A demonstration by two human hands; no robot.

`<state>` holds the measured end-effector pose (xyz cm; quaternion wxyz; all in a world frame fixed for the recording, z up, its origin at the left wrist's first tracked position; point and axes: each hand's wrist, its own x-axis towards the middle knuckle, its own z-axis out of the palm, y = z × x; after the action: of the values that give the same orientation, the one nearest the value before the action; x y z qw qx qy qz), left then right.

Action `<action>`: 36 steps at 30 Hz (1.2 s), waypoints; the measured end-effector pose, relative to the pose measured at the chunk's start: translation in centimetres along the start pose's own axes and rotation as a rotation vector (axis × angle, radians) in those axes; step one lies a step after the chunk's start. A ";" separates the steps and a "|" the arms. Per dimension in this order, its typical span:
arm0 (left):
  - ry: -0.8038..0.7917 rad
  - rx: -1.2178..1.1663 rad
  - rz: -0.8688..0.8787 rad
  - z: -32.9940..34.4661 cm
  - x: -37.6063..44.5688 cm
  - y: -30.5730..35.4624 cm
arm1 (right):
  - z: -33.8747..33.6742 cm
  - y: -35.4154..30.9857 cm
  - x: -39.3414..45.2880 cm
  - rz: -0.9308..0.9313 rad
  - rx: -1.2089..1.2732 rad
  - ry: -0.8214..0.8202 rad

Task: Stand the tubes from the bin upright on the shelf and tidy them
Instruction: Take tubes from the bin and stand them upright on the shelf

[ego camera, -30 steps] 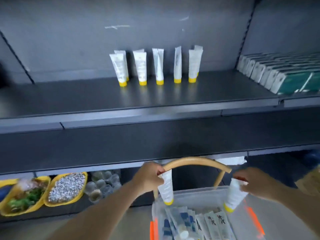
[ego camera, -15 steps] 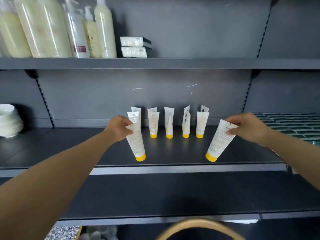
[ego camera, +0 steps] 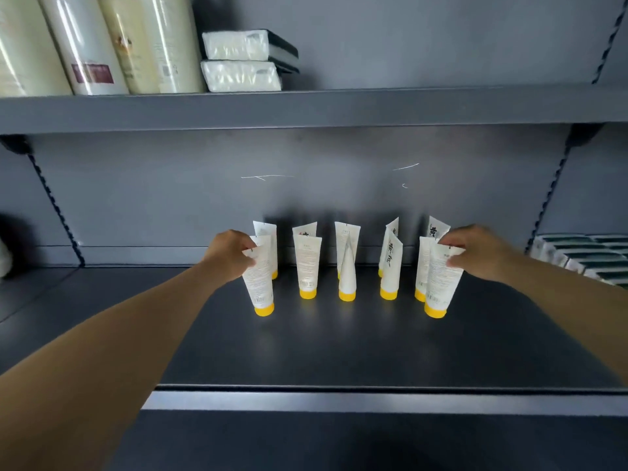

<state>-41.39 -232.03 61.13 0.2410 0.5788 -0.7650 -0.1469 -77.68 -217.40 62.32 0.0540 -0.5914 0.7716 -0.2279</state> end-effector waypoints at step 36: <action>-0.036 0.050 -0.033 2.6 3.6 -3.0 | 2.6 2.0 1.8 0.157 -0.057 -0.060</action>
<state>-41.08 -236.49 58.15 0.2100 0.5944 -0.7631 -0.1422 -79.09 -219.38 59.53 0.0780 -0.5368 0.8199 -0.1833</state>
